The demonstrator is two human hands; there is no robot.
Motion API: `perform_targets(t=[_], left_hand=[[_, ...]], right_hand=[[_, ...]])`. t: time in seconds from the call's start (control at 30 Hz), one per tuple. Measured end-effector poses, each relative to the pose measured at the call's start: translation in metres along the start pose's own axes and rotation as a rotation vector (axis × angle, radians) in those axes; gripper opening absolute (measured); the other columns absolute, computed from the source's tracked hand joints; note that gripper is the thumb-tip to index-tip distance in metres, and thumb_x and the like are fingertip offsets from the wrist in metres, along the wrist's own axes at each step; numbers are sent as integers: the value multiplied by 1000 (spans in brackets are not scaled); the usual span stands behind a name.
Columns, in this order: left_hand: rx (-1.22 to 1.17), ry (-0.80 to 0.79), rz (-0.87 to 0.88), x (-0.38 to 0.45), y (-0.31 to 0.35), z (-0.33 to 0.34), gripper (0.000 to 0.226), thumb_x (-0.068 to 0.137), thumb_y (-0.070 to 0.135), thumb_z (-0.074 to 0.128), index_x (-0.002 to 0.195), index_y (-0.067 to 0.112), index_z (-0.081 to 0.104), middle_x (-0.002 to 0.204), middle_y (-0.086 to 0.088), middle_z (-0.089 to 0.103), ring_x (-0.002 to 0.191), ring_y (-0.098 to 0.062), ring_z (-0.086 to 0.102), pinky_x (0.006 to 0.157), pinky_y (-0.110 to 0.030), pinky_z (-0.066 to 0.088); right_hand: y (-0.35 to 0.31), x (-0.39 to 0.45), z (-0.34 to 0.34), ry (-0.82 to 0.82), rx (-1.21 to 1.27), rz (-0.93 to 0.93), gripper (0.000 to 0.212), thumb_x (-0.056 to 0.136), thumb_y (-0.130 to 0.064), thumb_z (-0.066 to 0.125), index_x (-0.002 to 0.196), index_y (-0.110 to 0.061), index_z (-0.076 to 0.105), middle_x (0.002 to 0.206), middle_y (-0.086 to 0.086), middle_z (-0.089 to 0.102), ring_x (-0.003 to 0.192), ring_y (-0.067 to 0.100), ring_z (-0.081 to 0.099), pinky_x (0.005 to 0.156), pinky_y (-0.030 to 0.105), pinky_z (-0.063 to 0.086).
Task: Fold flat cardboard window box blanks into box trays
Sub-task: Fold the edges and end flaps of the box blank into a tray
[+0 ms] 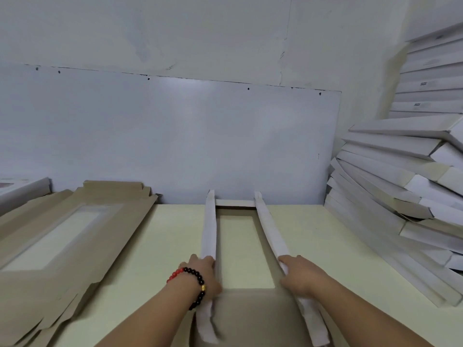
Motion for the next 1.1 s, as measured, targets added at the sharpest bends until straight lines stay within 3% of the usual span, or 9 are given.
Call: perform_targets(t=[0.23,0.3,0.57,0.67,0.73,0.83,0.93,1.03,1.1], left_hand=[[-132,121,-67,8,-33,8,25,79,14,41,98,27,50,105,2,46,89,-16,55,71,-23,43],[-158,138,-50,10,-32,8,28,80,12,42,102,25,52,108,1,47,88,-15,56,71,-21,43],[-28,205,-37,5,-16,18,35,87,4,38,118,10,52,104,-2,31,69,-15,50,72,-23,45],[7,287,-33,-1,-10,19,32,83,1,37,112,12,43,102,-3,22,56,-13,38,62,-26,41],[10,353,-25,-3,-10,20,30,79,-1,35,105,15,37,101,-3,20,57,-15,37,59,-29,39],[30,362,19,-3,-12,18,30,82,2,36,106,18,45,107,-1,36,73,-19,46,66,-28,42],[1,248,91,-3,-15,15,23,81,10,41,87,28,53,98,6,54,82,-14,53,68,-20,41],[-254,157,201,-3,-26,13,14,78,16,51,71,25,59,79,9,63,73,-6,57,60,-13,44],[-417,78,233,-9,-37,7,19,79,9,53,73,21,66,79,5,67,70,-7,58,61,-15,46]], right_hand=[[28,9,11,177,-21,45,29,91,-23,41,113,-27,60,118,4,55,104,25,58,80,29,49],[28,11,13,197,12,27,22,93,-23,42,104,-25,61,111,7,52,97,26,60,73,27,46],[29,20,18,239,-25,-34,30,90,-10,44,112,-12,65,98,5,52,97,23,60,70,28,42],[28,18,18,269,-35,-49,36,90,-12,48,125,-13,56,123,5,54,107,22,58,84,29,47],[28,15,18,324,-6,-65,38,89,-11,52,127,-14,49,144,1,34,106,23,58,86,30,47],[27,8,17,389,-56,-106,22,87,-10,54,103,-24,48,125,-3,36,85,20,55,72,29,47],[32,6,14,272,-82,-155,24,86,-13,51,79,-35,45,98,-8,52,87,14,56,72,25,45],[41,6,5,129,-14,-253,10,88,-23,57,88,-33,59,89,-14,60,89,7,58,74,19,45],[47,1,-6,10,84,-281,28,88,-8,48,98,-30,63,98,-15,64,97,4,60,79,12,44]])
Point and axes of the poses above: each hand's wrist, its own x-axis towards the middle knuckle, its own z-axis out of the palm, y = z × x, the point moved 1 cm from there along x, towards the middle knuckle
